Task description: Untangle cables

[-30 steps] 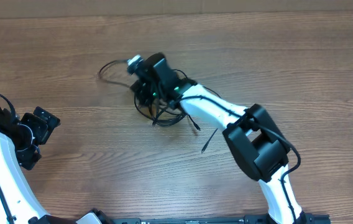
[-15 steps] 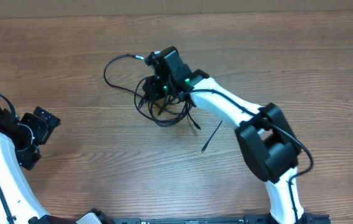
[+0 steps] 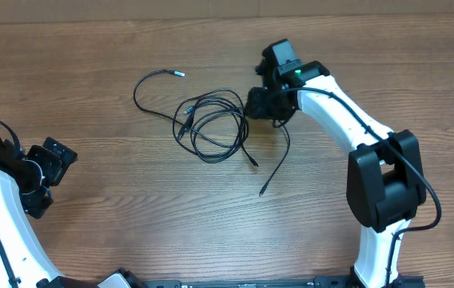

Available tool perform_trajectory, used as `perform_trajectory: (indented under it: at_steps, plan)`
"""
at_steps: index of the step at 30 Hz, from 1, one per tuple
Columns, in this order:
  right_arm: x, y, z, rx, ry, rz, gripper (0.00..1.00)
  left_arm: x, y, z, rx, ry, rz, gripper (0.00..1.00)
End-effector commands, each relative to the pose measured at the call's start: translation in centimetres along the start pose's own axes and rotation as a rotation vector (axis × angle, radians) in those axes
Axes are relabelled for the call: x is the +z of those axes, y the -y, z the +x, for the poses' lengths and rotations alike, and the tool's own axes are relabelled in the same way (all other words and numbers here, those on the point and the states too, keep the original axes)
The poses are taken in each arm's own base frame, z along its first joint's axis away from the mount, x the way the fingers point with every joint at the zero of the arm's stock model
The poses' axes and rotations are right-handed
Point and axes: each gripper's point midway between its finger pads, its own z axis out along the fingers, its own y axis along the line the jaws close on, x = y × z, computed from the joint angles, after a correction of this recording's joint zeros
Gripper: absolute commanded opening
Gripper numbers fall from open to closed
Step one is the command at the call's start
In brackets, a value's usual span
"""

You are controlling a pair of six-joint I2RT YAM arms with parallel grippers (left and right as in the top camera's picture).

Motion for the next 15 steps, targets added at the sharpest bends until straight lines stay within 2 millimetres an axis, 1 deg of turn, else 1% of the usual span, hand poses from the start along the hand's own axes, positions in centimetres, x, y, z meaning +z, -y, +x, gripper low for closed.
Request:
perform_trajectory:
  at_steps: [1, 5, 7, 10, 13, 15]
  plan:
    - [1.4, 0.2, 2.2, 0.012, -0.091, 0.016, 0.52, -0.4, -0.1, 0.0, -0.004, 0.020, 0.003, 1.00]
    - [1.6, -0.9, 5.6, 0.022, -0.214, -0.007, 0.58, -0.4, -0.1, 0.0, -0.004, 0.020, 0.003, 0.99]
    - [1.8, -1.4, 7.1, 0.018, -0.264, -0.009, 0.59, -0.4, -0.1, 0.0, -0.004, 0.020, 0.003, 1.00]
    - [2.4, -2.1, 9.4, 0.005, -0.328, -0.010, 0.54, -0.4, -0.1, 0.0, -0.004, 0.020, 0.003, 1.00]
    - [3.1, -2.9, 11.3, -0.019, -0.369, -0.012, 0.51, -0.4, -0.1, 0.0, -0.004, 0.020, 0.003, 1.00]
    - [3.6, -3.5, 12.4, -0.043, -0.387, -0.008, 0.45, -0.4, -0.1, 0.0, -0.004, 0.020, 0.003, 1.00]
